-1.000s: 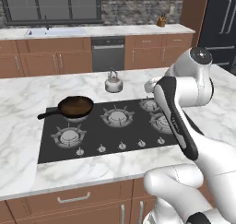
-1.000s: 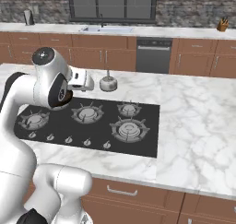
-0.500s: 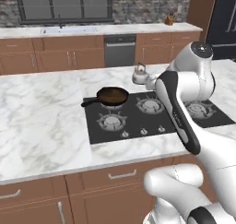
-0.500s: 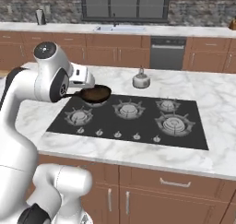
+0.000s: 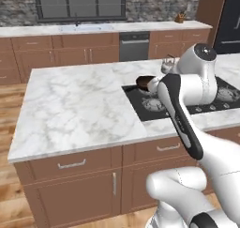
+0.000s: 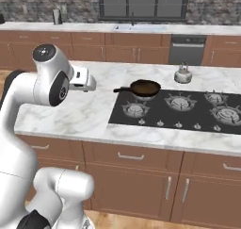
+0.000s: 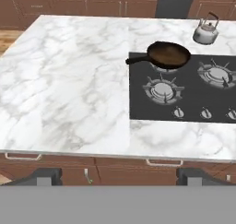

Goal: Pick the kettle from the counter and place it on a stove burner. Then turn the burner on.

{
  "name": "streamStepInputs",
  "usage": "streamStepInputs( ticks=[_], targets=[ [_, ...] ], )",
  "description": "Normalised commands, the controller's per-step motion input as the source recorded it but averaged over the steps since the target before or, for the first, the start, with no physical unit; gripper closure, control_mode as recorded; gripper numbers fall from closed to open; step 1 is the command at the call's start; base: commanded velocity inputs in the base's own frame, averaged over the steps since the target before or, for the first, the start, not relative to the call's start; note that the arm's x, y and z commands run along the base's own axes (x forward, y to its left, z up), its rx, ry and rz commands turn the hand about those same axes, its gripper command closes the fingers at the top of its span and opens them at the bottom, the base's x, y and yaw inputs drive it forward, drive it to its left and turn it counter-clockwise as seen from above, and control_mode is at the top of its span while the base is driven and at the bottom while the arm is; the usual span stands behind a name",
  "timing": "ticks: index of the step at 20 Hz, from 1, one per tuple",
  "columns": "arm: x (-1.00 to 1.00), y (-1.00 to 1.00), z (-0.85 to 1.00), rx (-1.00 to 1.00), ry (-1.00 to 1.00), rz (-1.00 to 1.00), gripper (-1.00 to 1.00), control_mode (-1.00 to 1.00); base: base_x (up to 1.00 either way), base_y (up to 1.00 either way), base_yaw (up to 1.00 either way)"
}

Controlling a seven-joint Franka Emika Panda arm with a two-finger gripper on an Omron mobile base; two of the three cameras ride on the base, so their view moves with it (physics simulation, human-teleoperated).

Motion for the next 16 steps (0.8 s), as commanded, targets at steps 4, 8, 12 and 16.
streamStepInputs(
  ticks=[4, 8, 12, 16],
  targets=[
    [0.0, 0.0, 0.0, 0.0, 0.0, 0.0, -1.0, 1.0, -0.1, 1.0, -0.11],
    [0.0, 0.0, 0.0, 0.0, 0.0, 0.0, -1.0, 1.0, 0.0, 1.0, -0.13],
    [0.0, 0.0, 0.0, 0.0, 0.0, 0.0, -1.0, 1.0, 0.0, 1.0, -0.12],
    [0.0, 0.0, 0.0, 0.0, 0.0, 0.0, -1.0, 1.0, 0.0, 1.0, -0.08]
  ],
)
